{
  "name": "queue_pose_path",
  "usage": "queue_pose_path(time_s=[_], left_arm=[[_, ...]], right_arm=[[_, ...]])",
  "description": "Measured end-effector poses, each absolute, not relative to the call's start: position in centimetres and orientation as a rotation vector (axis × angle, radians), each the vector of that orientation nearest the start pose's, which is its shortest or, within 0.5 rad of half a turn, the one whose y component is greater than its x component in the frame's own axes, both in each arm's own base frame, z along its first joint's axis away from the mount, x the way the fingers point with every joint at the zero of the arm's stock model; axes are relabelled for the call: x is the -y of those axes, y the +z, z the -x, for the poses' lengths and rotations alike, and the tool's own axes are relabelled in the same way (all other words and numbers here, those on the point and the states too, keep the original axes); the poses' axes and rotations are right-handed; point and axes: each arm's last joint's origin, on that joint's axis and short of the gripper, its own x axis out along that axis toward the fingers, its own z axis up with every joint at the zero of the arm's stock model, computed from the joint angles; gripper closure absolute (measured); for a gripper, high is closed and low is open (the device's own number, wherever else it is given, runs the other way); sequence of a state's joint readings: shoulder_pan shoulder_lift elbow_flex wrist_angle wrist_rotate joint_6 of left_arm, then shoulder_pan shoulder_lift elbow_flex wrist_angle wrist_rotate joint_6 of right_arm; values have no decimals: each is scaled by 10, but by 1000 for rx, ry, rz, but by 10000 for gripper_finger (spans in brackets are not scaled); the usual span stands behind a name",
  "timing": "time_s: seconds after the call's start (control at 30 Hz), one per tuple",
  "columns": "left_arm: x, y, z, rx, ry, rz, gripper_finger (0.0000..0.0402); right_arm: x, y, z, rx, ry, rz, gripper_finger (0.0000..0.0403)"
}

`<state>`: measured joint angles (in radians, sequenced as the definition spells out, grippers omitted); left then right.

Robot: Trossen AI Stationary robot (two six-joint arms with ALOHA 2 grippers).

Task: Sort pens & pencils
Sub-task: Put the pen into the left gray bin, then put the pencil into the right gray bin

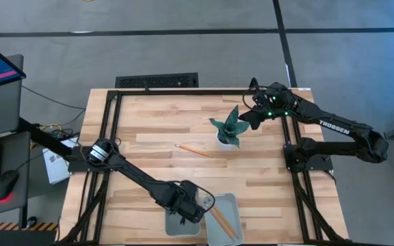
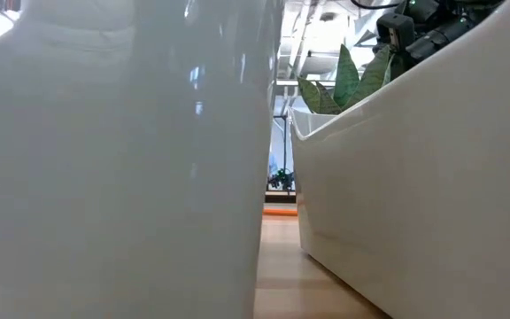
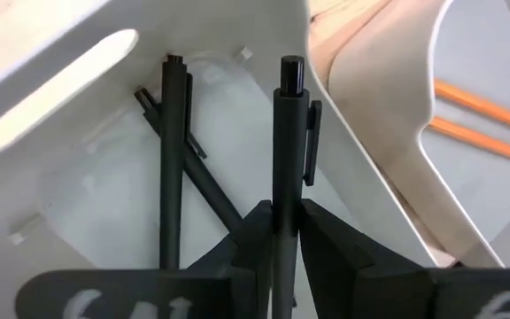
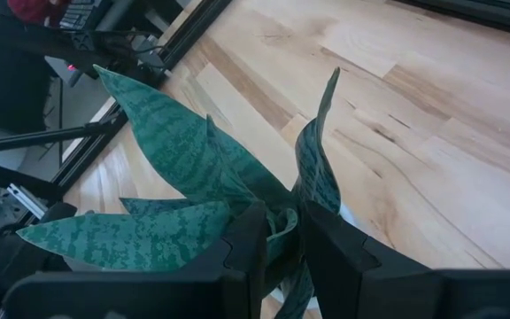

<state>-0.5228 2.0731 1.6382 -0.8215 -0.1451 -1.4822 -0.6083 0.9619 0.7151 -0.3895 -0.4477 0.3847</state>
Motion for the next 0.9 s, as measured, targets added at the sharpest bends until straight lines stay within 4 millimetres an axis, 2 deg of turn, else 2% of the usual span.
queue_pose_path(time_s=[0.73,0.9], left_arm=[[206,195,-369,-1079,598,775,323],[201,206,-363,-1081,596,714,323]], right_arm=[[102,263,-169,-519,-262,-695,305],[102,263,-169,-519,-262,-695,305]])
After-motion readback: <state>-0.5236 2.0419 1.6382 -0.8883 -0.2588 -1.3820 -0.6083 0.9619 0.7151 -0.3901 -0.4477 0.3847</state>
